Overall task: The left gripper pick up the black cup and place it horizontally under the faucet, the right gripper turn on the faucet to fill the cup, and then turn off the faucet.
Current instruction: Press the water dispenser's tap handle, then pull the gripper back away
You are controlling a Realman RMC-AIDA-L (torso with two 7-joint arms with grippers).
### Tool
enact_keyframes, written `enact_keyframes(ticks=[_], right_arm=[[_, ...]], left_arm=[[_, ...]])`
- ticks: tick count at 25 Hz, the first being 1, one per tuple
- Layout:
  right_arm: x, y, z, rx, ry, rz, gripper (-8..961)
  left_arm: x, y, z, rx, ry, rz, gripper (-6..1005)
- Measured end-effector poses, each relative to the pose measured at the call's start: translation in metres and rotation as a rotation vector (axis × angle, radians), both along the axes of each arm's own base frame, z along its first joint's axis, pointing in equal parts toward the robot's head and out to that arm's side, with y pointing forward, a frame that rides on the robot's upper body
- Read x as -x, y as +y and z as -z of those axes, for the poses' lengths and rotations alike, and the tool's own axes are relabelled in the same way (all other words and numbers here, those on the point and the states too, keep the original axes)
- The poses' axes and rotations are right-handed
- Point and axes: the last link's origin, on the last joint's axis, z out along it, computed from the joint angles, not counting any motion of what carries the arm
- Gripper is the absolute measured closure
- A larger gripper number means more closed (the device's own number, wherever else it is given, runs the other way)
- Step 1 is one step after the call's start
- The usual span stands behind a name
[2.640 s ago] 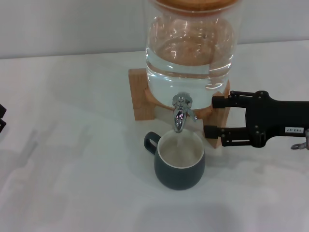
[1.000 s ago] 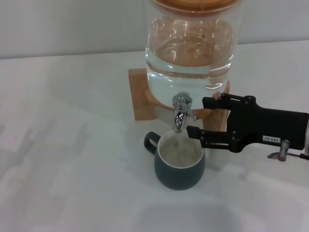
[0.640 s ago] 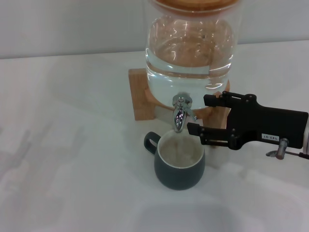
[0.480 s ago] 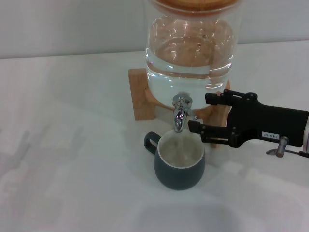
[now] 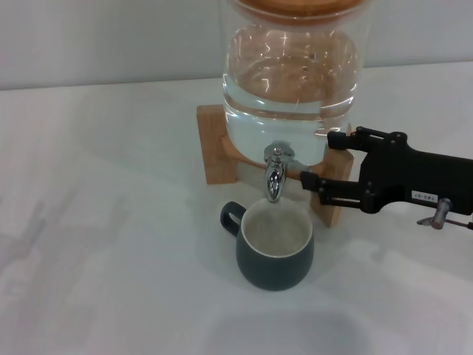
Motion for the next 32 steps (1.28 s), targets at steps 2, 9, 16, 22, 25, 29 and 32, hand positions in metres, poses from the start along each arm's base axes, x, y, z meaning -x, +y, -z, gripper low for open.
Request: enact_keyframes(ticks=[2, 9, 16, 22, 25, 29, 32], right_arm=[[-0.002, 0.001, -0.002, -0.007, 0.0, 0.005, 162], [-0.006, 0.003, -0.009, -0.029, -0.001, 0.02, 162], [-0.009, 0.005, -0.012, -0.046, -0.003, 0.032, 163], [-0.009, 0.008, -0.011, -0.049, 0.006, 0.038, 163], [-0.009, 0.008, -0.011, -0.052, 0.007, 0.04, 163], [-0.009, 0.01, -0.012, -0.063, 0.008, 0.046, 162], [-0.01, 0.011, -0.013, -0.072, 0.008, 0.052, 162]], left_arm=[[0.0, 0.0, 0.0, 0.001, 0.001, -0.002, 212], [-0.001, 0.003, 0.0, 0.002, 0.002, 0.001, 212], [-0.001, 0.004, 0.0, 0.002, 0.002, 0.002, 212], [-0.001, 0.004, 0.0, 0.003, 0.002, 0.002, 212], [-0.001, 0.004, 0.0, 0.003, 0.002, 0.002, 212], [-0.001, 0.003, 0.0, 0.003, 0.002, 0.001, 212], [-0.001, 0.003, 0.0, 0.002, 0.002, 0.0, 212]])
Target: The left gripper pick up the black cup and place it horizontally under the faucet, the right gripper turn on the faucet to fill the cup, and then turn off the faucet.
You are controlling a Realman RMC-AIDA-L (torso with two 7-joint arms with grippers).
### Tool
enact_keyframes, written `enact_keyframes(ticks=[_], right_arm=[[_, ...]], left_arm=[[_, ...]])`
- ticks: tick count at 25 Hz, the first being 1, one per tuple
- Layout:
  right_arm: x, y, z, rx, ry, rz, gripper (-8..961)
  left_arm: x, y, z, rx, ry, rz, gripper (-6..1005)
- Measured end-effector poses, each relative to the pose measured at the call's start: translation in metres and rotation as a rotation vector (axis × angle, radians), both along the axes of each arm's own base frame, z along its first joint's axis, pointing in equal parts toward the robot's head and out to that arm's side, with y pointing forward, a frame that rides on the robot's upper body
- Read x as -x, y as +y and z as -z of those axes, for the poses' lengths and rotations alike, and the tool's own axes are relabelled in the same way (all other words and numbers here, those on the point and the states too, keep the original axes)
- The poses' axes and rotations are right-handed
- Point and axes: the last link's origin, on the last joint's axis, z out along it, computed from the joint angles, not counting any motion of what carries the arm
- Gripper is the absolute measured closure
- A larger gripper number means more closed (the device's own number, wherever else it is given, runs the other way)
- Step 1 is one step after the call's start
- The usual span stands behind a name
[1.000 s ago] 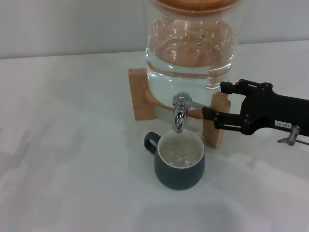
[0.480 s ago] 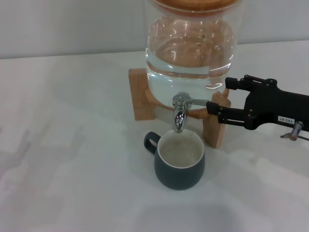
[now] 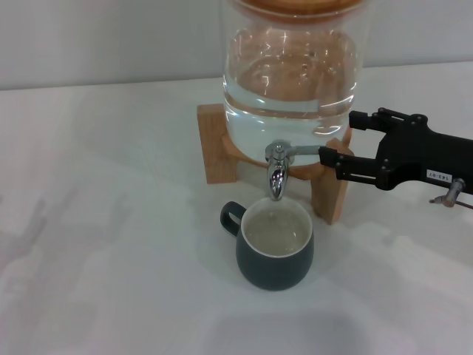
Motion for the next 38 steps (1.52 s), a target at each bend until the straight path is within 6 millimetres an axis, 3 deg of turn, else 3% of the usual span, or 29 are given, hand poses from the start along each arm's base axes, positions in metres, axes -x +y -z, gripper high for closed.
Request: enact_keyframes(ticks=[12, 21, 26, 31, 38], right_arm=[[0.002, -0.001, -0.001, 0.013, 0.023, -0.014, 163], [-0.007, -0.024, -0.025, 0.091, 0.075, -0.106, 163], [-0.032, -0.043, -0.058, 0.066, 0.169, -0.166, 162], [-0.073, -0.064, -0.089, -0.081, 0.29, -0.155, 165], [-0.124, -0.084, -0.086, -0.296, 0.321, -0.039, 168]], left_arm=[[0.001, 0.0, -0.001, -0.007, -0.001, -0.007, 212], [0.002, 0.001, -0.003, -0.018, -0.003, -0.011, 212], [0.001, 0.003, -0.005, -0.029, 0.007, -0.009, 212], [0.002, 0.004, -0.012, -0.067, 0.014, -0.014, 212], [0.006, 0.006, -0.029, -0.152, 0.024, -0.031, 212]])
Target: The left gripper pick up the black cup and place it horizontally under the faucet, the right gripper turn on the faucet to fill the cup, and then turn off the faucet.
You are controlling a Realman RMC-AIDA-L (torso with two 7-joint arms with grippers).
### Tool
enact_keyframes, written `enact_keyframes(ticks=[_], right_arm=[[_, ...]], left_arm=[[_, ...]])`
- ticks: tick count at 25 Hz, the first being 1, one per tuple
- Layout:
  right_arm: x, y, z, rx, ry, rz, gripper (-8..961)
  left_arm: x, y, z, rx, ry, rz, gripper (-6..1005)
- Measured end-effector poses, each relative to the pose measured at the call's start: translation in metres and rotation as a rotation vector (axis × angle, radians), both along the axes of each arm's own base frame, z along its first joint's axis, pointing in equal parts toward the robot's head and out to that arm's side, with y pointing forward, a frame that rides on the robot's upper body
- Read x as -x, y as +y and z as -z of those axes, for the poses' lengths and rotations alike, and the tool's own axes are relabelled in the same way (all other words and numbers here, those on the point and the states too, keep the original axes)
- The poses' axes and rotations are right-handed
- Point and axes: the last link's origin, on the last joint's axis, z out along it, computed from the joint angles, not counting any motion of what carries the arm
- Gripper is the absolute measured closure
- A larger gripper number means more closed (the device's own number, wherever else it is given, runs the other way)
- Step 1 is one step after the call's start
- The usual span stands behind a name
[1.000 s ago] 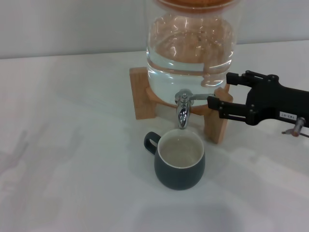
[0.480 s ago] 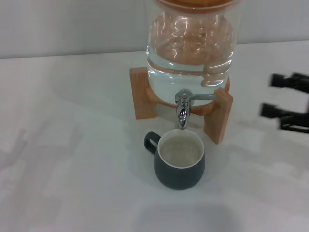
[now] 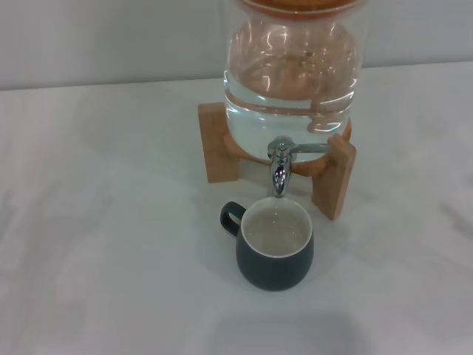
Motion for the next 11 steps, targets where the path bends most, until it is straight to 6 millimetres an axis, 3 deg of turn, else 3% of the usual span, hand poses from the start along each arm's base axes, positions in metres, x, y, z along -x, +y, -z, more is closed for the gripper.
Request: enact_keyframes(ticks=[4, 11], right_arm=[[-0.021, -0.012, 0.015, -0.13, 0.052, 0.077, 168], [-0.041, -0.025, 0.039, -0.291, 0.046, 0.189, 168]], left_arm=[[0.004, 0.0, -0.009, -0.05, 0.005, -0.022, 212], [0.004, 0.009, -0.014, -0.074, 0.01, -0.037, 212]])
